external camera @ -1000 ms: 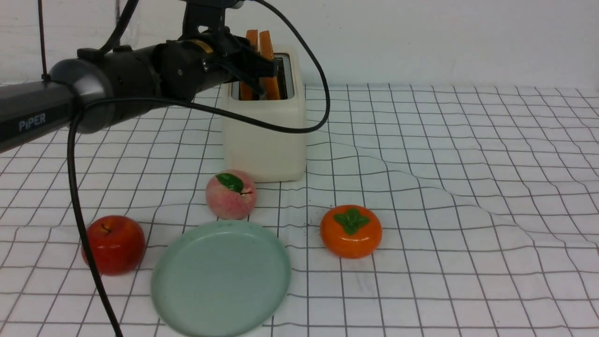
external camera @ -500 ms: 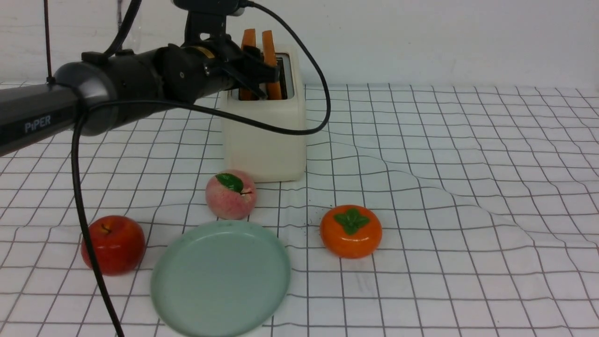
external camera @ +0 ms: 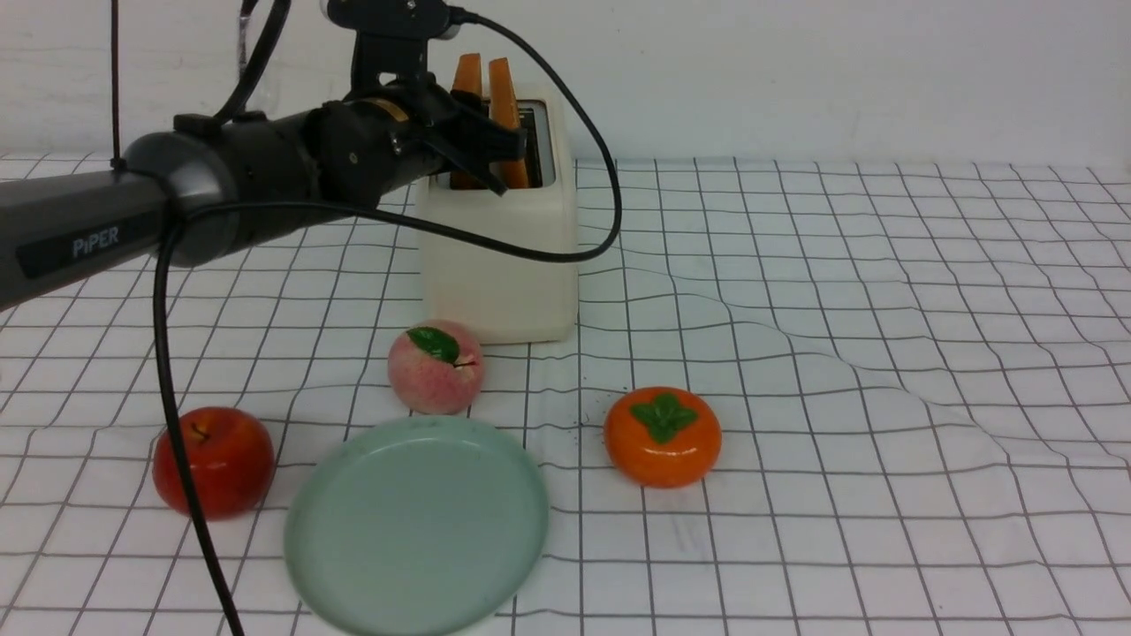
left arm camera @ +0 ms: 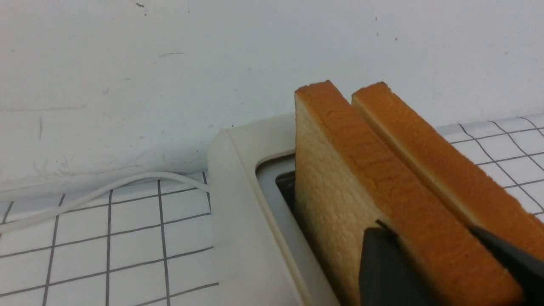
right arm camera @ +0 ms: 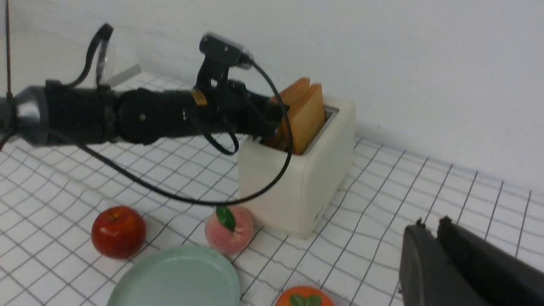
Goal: Take toasted bread from bread machine on white checkered table place on plate.
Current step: 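Reach for a toast slice standing in the toaster with the left gripper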
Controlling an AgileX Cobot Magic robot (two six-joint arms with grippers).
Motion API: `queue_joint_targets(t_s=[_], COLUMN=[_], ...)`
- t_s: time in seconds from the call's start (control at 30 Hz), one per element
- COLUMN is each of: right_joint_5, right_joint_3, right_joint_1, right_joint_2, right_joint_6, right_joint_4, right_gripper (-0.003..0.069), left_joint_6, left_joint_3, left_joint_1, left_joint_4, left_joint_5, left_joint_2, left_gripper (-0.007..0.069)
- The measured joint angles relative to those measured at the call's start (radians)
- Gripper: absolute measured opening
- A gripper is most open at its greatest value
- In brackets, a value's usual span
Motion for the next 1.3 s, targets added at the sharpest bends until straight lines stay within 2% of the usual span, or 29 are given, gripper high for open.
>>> queue_joint_targets(t_s=[0.17, 0.37, 0.67, 0.87, 1.3], right_joint_5=[-0.022, -0.023, -0.023, -0.023, -0.024], right_joint_3=[0.000, 0.000, 0.000, 0.000, 0.000], right_joint_1=[0.000, 0.000, 0.000, 0.000, 0.000], right_joint_2=[0.000, 0.000, 0.000, 0.000, 0.000], right_joint_6=[-0.042, -0.058, -0.070, -0.070, -0.070], right_joint_4=[0.051, 0.070, 0.085, 0.085, 0.085], right_gripper=[0.0052, 0.0052, 0.0046, -0.0010, -0.0006], left_joint_6=[-0.002, -0.003, -0.003, -0.003, -0.003], left_joint_3=[0.000, 0.000, 0.000, 0.000, 0.000], left_joint_1=[0.000, 0.000, 0.000, 0.000, 0.000], left_joint_4=[-0.003, -0.003, -0.003, -0.003, -0.003], left_joint_5=[0.000, -0.005, -0.005, -0.006, 0.010], left_joint_2=[0.000, 0.000, 0.000, 0.000, -0.034], left_gripper=[0.0186, 0.0090, 0.0089, 0.0089, 0.0088])
